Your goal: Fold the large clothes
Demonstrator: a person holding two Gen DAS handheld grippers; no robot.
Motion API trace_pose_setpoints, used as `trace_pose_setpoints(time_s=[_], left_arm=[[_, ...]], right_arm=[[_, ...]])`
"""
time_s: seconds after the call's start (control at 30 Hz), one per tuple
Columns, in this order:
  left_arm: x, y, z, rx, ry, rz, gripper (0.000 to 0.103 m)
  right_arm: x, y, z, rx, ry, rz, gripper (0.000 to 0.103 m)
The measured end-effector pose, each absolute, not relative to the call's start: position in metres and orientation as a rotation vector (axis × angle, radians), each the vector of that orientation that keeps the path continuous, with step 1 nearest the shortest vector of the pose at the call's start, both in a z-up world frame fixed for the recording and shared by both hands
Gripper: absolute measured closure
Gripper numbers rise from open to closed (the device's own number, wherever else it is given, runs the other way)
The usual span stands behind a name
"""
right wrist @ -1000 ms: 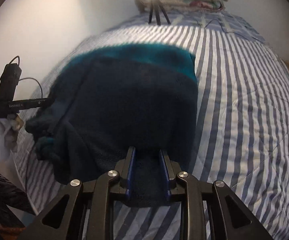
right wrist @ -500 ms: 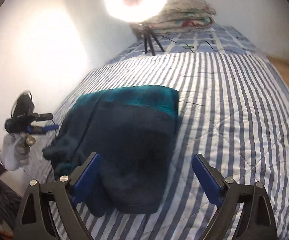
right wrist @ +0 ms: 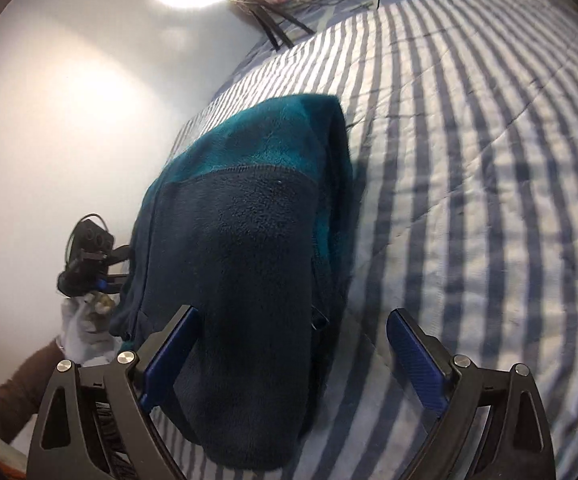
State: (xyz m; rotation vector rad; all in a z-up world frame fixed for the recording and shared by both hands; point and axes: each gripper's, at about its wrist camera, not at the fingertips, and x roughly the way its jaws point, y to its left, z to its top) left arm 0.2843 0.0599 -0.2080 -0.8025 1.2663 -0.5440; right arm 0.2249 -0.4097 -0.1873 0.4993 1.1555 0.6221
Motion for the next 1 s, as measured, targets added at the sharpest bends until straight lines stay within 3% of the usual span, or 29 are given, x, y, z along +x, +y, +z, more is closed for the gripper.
trace_pose_setpoints(time_s=[0.13, 0.3, 0.37, 0.47, 0.63, 1.0], left_arm=[[0.288, 0.045, -0.211, -0.778, 1.265, -0.549, 0.02], [0.291, 0.027, -0.203, -0.697, 1.272, -0.537, 0.038], [0.291, 0.019, -0.199, -0.655, 1.27, -0.513, 0.04], [0.291, 0.006, -0.192, -0.579, 1.259, -0.484, 0.048], [0.284, -0.013, -0.172, -0.449, 1.216, -0.444, 0.061], [0.263, -0.057, -0.12, -0.254, 1.115, -0.4, 0.072]], right_arm=[[0.232, -0.4, -0.193, 0.518, 1.157, 0.654, 0.006], [0.238, -0.383, -0.193, 0.492, 1.155, 0.656, 0.007], [0.239, -0.374, -0.193, 0.478, 1.166, 0.689, 0.022], [0.236, -0.359, -0.188, 0.417, 1.169, 0.662, 0.028], [0.229, -0.349, -0.173, 0.358, 1.155, 0.611, 0.049], [0.209, -0.324, -0.13, 0.142, 1.1, 0.478, 0.065]])
